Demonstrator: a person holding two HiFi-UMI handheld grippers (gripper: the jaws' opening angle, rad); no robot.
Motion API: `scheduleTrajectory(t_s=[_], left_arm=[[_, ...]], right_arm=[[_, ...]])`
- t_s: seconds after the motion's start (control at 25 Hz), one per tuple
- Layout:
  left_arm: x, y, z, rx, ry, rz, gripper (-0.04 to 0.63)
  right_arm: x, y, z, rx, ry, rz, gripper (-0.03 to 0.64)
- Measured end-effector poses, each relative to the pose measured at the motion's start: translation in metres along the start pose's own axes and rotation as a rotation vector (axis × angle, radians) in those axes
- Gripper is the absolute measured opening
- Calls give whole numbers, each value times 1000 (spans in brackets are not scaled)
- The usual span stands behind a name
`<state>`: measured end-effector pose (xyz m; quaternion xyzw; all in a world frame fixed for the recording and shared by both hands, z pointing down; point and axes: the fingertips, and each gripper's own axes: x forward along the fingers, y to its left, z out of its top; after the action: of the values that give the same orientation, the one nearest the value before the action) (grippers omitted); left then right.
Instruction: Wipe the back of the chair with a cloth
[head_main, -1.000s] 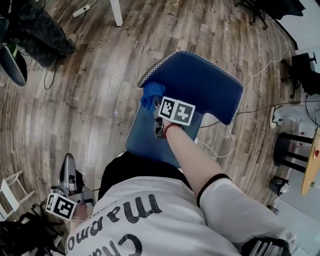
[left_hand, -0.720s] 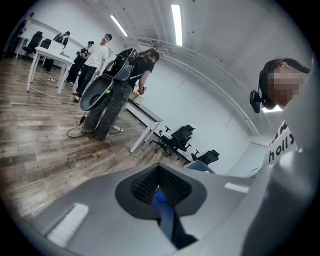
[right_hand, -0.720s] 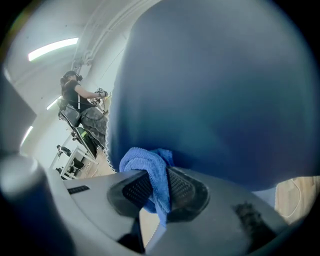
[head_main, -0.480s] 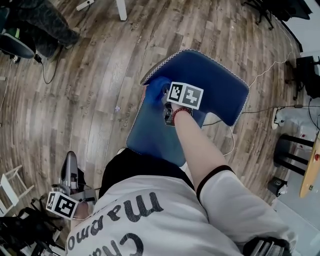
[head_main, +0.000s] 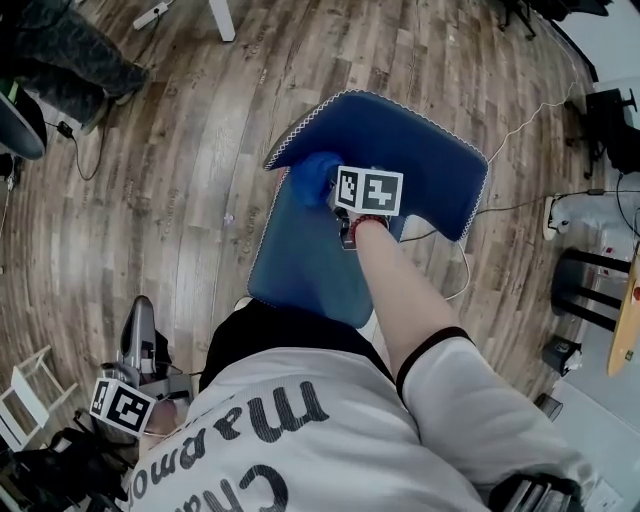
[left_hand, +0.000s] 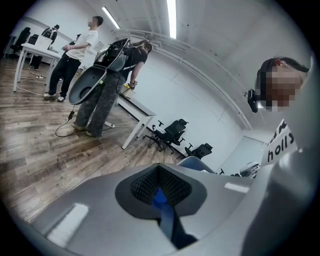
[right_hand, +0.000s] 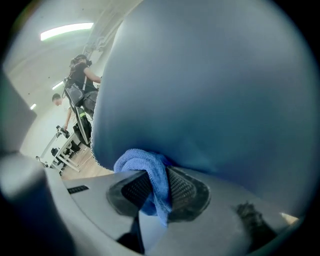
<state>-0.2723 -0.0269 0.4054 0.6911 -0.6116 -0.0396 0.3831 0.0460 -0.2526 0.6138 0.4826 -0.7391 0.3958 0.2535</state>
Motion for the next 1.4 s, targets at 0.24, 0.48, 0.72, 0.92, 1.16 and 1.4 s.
scheduleTrajectory(t_s=[0.24, 0.48, 0.72, 0.92, 1.16, 1.4], left_arm=[[9, -5, -2, 10, 18, -28, 8], [14, -10, -1, 23, 30, -56, 8], [17, -12, 2, 41, 42, -75, 8], [23, -21, 0, 53, 51, -100, 8], [32, -28, -5, 57, 76, -131, 8], [40, -40, -11, 67, 91, -164, 8]], right_arm=[[-17, -39, -13, 134, -25, -52, 92], [-40, -77, -25, 183, -30, -132, 92], [-60, -103, -32, 213, -44, -185, 92], [-83, -132, -45, 263, -64, -247, 92], [-113, -163, -56, 289, -78, -310, 94], [-141, -187, -72, 340, -110, -362, 94]])
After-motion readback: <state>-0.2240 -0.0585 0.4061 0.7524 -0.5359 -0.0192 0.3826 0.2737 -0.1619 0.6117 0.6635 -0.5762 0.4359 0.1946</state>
